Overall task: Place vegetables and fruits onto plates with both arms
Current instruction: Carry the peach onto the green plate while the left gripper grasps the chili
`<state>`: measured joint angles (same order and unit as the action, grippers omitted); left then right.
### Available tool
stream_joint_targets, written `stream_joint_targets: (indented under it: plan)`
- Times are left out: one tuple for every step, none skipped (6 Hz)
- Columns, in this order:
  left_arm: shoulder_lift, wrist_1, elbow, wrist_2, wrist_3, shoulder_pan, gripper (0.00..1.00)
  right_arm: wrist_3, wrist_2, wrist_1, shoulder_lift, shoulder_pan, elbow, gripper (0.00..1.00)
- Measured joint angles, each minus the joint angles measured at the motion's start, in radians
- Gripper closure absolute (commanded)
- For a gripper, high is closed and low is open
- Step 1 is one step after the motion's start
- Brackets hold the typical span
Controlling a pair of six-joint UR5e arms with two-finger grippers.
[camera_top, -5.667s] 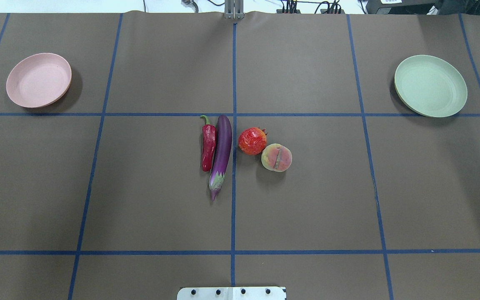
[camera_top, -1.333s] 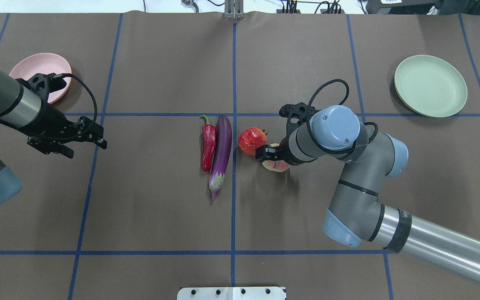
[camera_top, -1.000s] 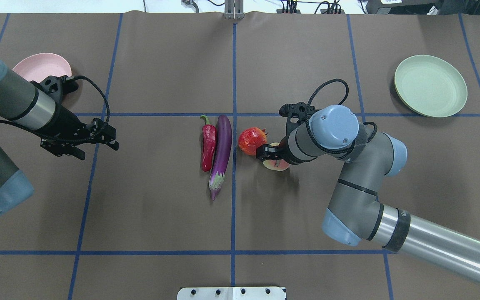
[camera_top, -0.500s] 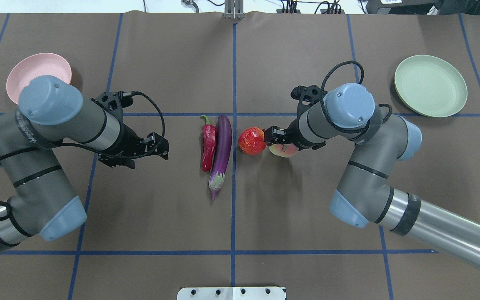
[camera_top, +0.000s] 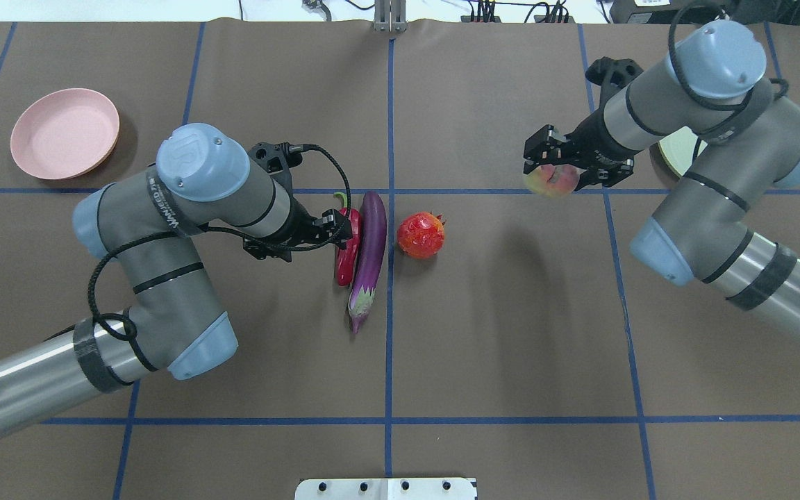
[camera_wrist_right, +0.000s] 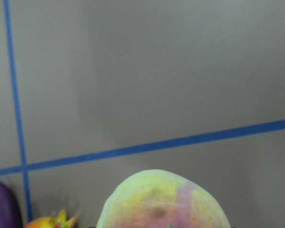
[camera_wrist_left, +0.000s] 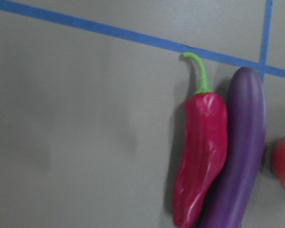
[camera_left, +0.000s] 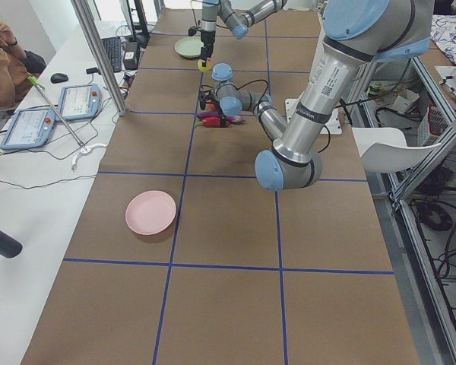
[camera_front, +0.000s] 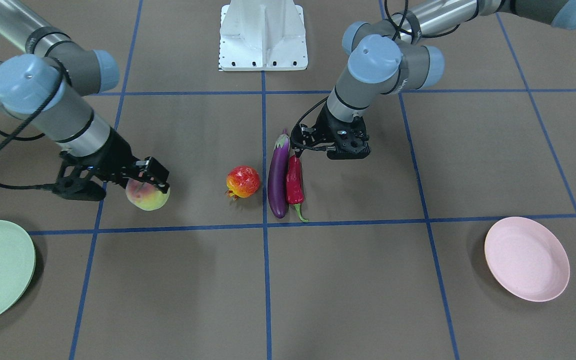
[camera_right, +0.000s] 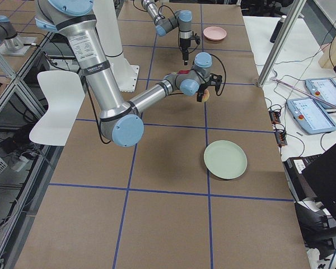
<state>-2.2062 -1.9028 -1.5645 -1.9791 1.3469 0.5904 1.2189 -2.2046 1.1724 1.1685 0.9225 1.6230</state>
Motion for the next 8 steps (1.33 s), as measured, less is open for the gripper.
stream_joint_targets:
  plan:
    - [-0.041, 0.000, 0.055, 0.021, -0.046, -0.006, 0.18, -0.118, -0.028, 0.001, 0.033, 0.079, -0.045, 1.00]
    - [-0.060, -0.002, 0.087, 0.028, -0.068, -0.012, 0.25, -0.243, -0.041, 0.000, 0.055, 0.151, -0.118, 1.00]
    - [-0.076, -0.005, 0.116, 0.029, -0.075, -0.016, 0.29, -0.361, -0.043, -0.002, 0.066, 0.207, -0.207, 1.00]
    - [-0.085, -0.005, 0.132, 0.029, -0.079, -0.018, 0.37, -0.437, -0.041, -0.005, 0.067, 0.235, -0.270, 1.00]
    - [-0.088, -0.006, 0.141, 0.030, -0.083, -0.018, 0.37, -0.471, -0.041, -0.007, 0.068, 0.244, -0.300, 1.00]
    - [-0.089, -0.007, 0.146, 0.030, -0.085, -0.019, 0.45, -0.483, -0.040, -0.007, 0.070, 0.250, -0.310, 1.00]
    - [-0.092, -0.009, 0.151, 0.030, -0.085, -0.019, 0.53, -0.491, -0.040, -0.006, 0.071, 0.257, -0.314, 1.00]
    - [-0.096, -0.010, 0.158, 0.031, -0.084, -0.020, 0.68, -0.500, -0.041, -0.006, 0.073, 0.263, -0.318, 1.00]
